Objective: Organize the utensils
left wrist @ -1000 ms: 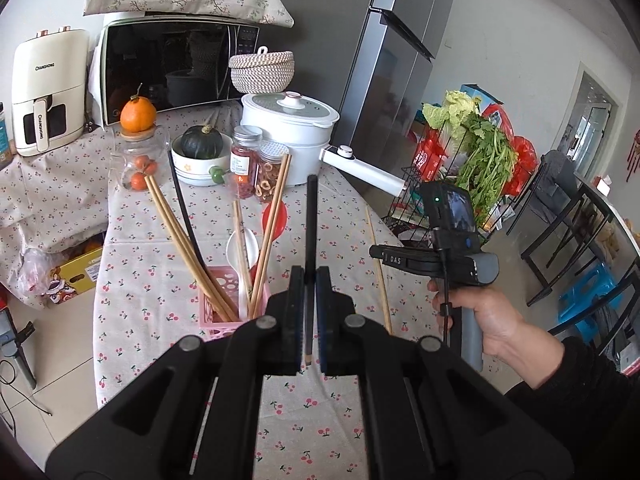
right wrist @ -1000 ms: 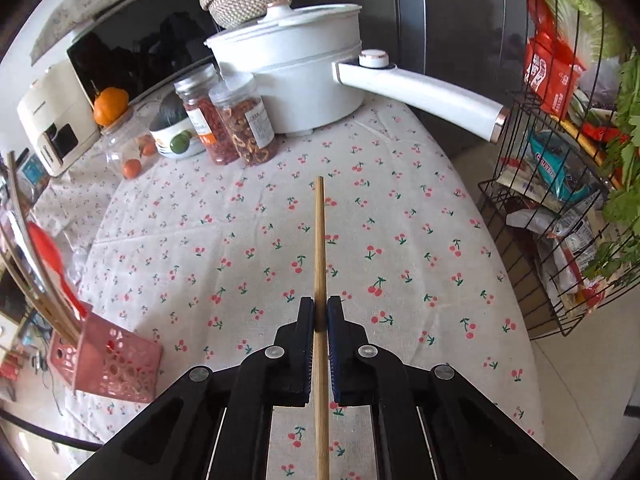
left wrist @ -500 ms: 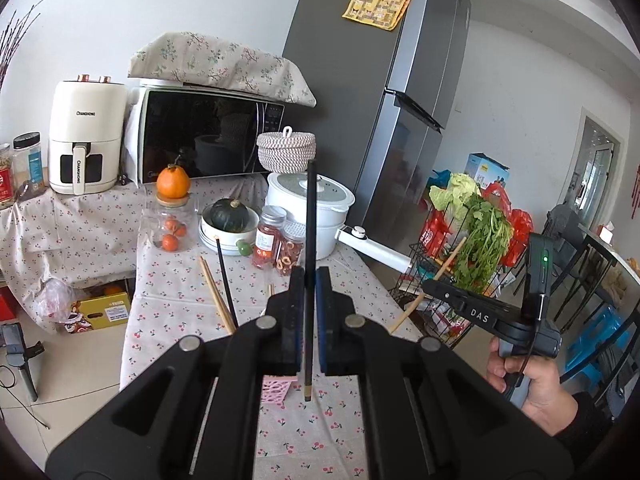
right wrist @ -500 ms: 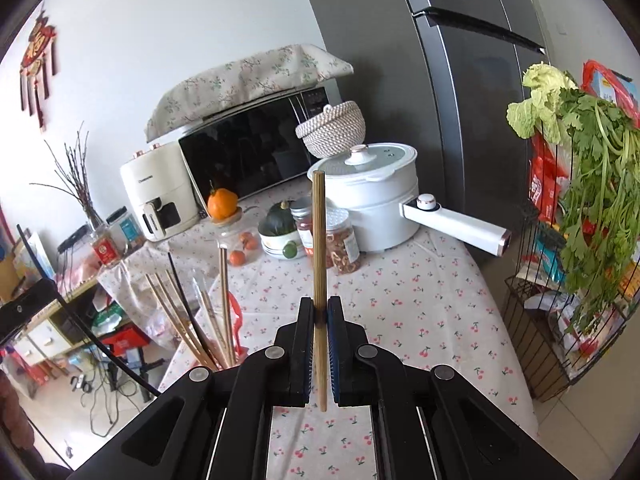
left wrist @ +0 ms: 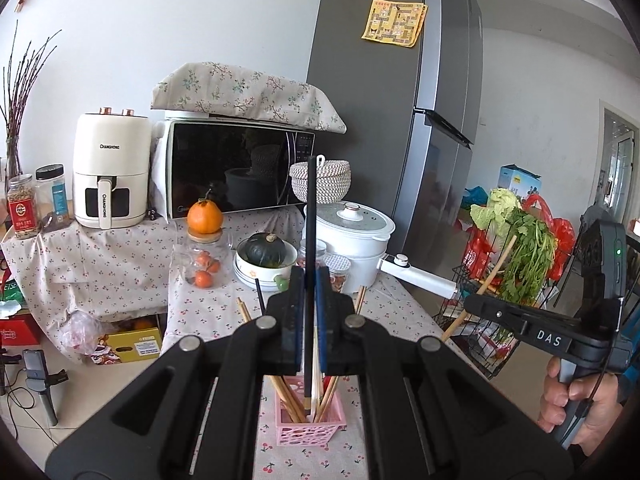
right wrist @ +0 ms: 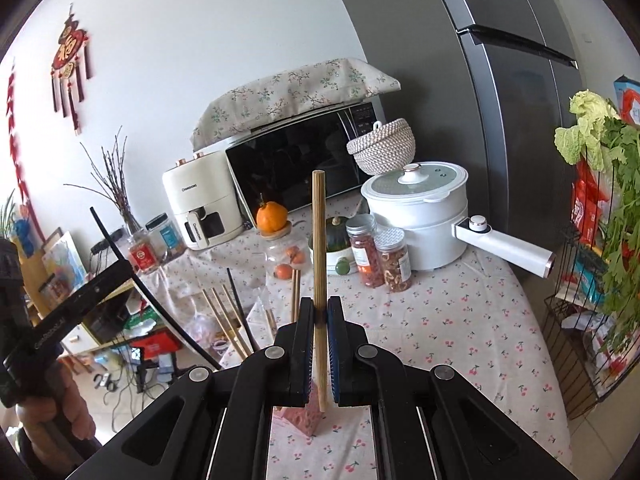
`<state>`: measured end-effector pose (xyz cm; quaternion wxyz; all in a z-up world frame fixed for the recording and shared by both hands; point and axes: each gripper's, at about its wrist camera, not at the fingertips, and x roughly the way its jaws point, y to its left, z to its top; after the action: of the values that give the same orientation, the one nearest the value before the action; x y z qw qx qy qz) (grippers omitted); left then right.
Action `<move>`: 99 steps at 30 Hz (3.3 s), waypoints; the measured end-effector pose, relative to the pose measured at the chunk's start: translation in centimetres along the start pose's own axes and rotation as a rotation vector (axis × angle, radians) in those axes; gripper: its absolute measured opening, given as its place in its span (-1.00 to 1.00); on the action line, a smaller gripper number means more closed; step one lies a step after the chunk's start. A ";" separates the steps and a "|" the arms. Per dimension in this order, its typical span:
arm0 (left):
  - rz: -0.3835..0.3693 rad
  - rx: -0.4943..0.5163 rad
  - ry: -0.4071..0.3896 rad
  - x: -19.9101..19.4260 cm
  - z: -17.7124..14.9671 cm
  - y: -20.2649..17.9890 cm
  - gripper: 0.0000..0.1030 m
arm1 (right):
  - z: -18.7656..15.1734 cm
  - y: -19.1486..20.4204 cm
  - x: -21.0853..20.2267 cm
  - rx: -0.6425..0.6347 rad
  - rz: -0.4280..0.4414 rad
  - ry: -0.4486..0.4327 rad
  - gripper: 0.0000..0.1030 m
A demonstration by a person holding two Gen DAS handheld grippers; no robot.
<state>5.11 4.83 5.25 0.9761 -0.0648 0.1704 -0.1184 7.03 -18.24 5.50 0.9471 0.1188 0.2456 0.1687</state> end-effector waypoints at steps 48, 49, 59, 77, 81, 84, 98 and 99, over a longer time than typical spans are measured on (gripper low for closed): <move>0.142 -0.049 0.396 3.2 -6.5 4.1 0.89 | -3.0 5.4 9.9 -0.054 0.112 0.227 -0.67; 0.144 -0.051 0.397 3.2 -6.5 4.1 0.90 | -2.9 5.2 9.7 -0.048 0.115 0.223 -0.51; 0.119 -0.080 0.427 2.8 -6.7 3.7 0.92 | -1.1 2.4 5.7 -0.012 0.053 0.139 0.33; 0.249 0.010 0.327 -1.6 -5.1 -4.0 0.98 | -2.8 -1.4 -4.2 -0.130 -0.286 0.168 1.00; 0.264 0.019 0.304 -2.0 -4.8 -5.4 0.98 | -3.2 -0.6 -5.2 -0.187 -0.313 0.149 1.00; 0.247 -0.006 0.308 -1.7 -4.9 -5.7 0.98 | -3.2 -0.4 -5.7 -0.189 -0.310 0.136 1.00; 0.267 0.004 0.322 -1.2 -5.3 -6.5 0.98 | -2.6 -2.1 -6.1 -0.103 -0.323 0.124 1.00; 0.266 0.004 0.320 -1.3 -5.3 -6.5 0.98 | -2.6 -2.0 -6.2 -0.105 -0.326 0.121 1.00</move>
<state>0.73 -1.59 1.76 0.9438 -0.0201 0.3300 0.0026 1.18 -22.05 5.26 0.9503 0.0176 0.3091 0.0324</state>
